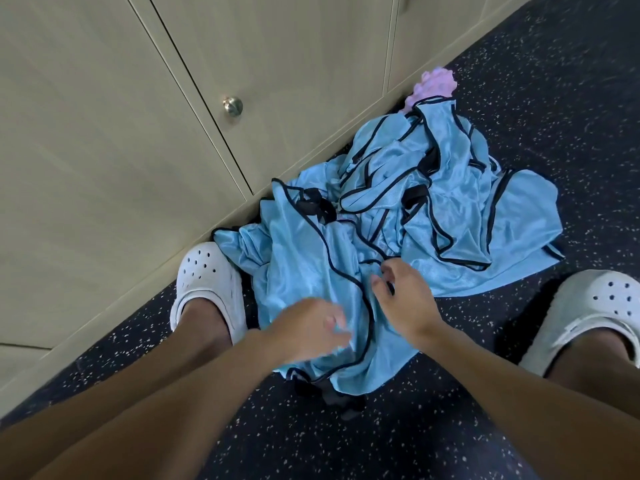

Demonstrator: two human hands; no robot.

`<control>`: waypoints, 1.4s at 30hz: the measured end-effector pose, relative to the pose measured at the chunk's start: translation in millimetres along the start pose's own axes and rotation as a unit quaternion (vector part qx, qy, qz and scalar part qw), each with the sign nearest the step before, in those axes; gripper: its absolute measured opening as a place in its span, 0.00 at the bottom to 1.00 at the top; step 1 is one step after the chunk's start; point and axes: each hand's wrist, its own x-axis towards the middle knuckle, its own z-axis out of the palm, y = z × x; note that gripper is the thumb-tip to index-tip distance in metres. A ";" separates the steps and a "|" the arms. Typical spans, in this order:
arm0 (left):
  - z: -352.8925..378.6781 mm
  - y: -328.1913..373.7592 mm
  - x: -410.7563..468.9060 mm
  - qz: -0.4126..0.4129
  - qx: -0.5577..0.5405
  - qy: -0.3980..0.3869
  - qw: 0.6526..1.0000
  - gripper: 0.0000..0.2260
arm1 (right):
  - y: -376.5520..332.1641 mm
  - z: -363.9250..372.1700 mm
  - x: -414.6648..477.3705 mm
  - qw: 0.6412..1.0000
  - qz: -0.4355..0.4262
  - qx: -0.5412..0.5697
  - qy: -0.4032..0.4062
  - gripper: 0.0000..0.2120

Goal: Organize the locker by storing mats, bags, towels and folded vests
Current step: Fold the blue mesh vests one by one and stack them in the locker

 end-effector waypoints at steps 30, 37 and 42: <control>-50.8 -3.1 49.0 0.233 0.025 0.261 0.936 0.11 | -64.3 -40.3 95.3 0.992 -0.050 0.080 -0.085 0.10; -67.3 -39.1 37.7 -0.063 0.000 0.284 0.957 0.26 | -2.9 -80.3 70.5 0.987 0.088 -0.129 -0.025 0.14; -68.2 -33.9 53.2 -0.123 -0.071 0.201 0.969 0.36 | 2.8 -88.0 58.9 0.970 0.123 -0.207 -0.042 0.21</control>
